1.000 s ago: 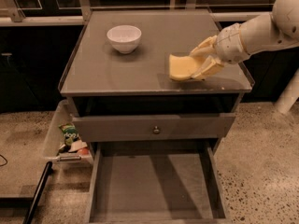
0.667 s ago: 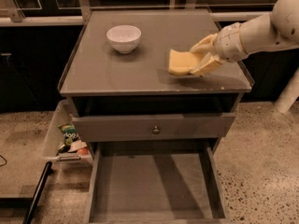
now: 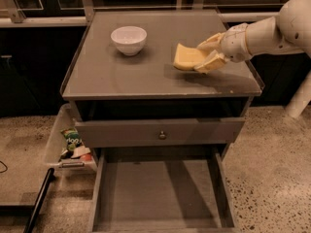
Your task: Pick sponge from middle drawer and place on counter
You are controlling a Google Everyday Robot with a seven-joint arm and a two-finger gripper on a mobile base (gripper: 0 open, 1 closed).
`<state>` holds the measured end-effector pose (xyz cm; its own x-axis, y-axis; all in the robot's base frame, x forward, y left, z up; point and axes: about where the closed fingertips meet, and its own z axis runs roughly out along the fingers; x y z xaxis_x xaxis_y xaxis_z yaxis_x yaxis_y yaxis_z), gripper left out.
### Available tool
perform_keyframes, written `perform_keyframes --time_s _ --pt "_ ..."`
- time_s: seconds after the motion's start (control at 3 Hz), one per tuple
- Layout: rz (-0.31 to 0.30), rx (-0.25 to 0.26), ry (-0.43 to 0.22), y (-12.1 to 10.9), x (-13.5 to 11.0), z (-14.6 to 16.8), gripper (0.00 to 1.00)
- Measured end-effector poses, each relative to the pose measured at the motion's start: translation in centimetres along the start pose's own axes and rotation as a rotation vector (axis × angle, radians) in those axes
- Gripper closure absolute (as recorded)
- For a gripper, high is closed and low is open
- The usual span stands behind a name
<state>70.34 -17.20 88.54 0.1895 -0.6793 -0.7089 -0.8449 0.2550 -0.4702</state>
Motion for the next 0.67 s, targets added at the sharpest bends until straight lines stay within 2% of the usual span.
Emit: perform_keyframes --time_s 0.33,0.67 --pt "0.059 0.011 0.041 -0.59 1.25 0.74 1.00" --pt "0.065 0.010 0.041 -0.57 1.30 0.79 0.81"
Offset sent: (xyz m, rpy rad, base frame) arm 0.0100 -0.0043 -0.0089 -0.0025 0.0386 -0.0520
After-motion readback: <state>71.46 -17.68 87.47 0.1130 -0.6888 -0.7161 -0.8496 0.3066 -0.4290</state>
